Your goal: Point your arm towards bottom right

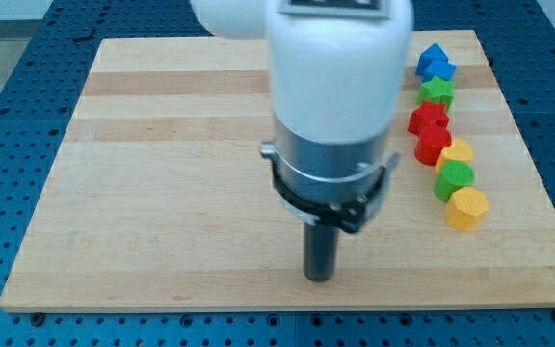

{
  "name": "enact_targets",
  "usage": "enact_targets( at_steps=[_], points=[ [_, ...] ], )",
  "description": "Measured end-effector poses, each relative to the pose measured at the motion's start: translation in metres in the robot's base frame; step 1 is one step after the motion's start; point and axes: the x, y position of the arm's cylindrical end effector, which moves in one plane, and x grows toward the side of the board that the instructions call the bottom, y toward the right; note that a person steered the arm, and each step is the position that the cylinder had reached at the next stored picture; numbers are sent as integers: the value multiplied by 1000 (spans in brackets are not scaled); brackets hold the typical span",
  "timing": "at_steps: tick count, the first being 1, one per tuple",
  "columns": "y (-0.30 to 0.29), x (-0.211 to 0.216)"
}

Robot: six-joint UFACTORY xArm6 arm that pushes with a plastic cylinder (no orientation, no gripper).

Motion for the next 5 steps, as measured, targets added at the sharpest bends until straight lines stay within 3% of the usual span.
enact_targets(
  at_steps=[1, 5],
  points=[
    [31, 18],
    [179, 18]
  ],
)
